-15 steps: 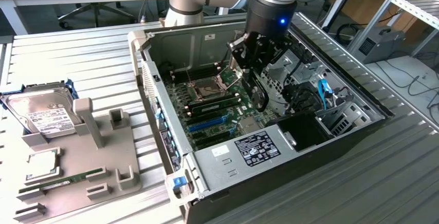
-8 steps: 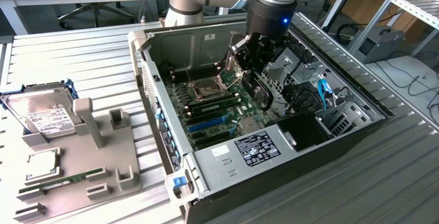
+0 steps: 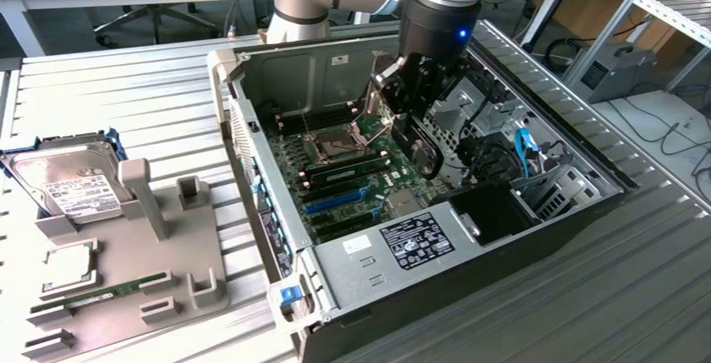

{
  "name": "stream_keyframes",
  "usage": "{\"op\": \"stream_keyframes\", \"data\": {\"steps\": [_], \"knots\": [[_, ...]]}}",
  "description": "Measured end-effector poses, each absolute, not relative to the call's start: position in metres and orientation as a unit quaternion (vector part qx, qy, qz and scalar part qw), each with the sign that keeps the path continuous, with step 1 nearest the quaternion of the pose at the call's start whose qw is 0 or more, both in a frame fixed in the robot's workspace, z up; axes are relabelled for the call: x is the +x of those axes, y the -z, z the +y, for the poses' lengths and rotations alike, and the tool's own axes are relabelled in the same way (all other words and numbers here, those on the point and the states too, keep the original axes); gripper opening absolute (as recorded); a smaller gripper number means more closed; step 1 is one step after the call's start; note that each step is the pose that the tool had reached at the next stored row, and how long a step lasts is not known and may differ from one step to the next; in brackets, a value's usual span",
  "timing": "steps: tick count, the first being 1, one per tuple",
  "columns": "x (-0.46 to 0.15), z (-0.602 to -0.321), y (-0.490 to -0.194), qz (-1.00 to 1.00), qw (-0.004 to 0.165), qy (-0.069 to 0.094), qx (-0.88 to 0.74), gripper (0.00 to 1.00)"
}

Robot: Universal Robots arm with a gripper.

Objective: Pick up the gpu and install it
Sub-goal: 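Insert the gpu into the slot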

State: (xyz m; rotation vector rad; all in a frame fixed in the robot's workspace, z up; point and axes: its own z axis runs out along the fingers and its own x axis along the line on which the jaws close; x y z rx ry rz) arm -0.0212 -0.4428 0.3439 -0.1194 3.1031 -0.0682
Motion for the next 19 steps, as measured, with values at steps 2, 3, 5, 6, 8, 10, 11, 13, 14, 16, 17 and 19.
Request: {"op": "stream_keyframes", "data": {"steps": [2,3,5,6,8,10,11,13,14,16,17,19], "knots": [[-0.0212,-0.4428,-0.3439,0.999,0.018,0.022,-0.040,0.26],[-0.0212,-0.4428,-0.3439,0.999,0.018,0.022,-0.041,0.26],[-0.0212,-0.4428,-0.3439,0.999,0.018,0.022,-0.043,0.26],[-0.0212,-0.4428,-0.3439,0.999,0.018,0.022,-0.044,0.26],[-0.0212,-0.4428,-0.3439,0.998,0.018,0.022,-0.048,0.26],[-0.0212,-0.4428,-0.3439,0.998,0.018,0.022,-0.054,0.26],[-0.0212,-0.4428,-0.3439,0.998,0.018,0.022,-0.056,0.26],[-0.0212,-0.4428,-0.3439,0.998,0.018,0.022,-0.059,0.26],[-0.0212,-0.4428,-0.3439,0.998,0.018,0.022,-0.060,0.26],[-0.0212,-0.4428,-0.3439,0.998,0.018,0.021,-0.063,0.26],[-0.0212,-0.4428,-0.3439,0.997,0.018,0.021,-0.065,0.26],[-0.0212,-0.4428,-0.3439,0.997,0.018,0.021,-0.070,0.26]]}}
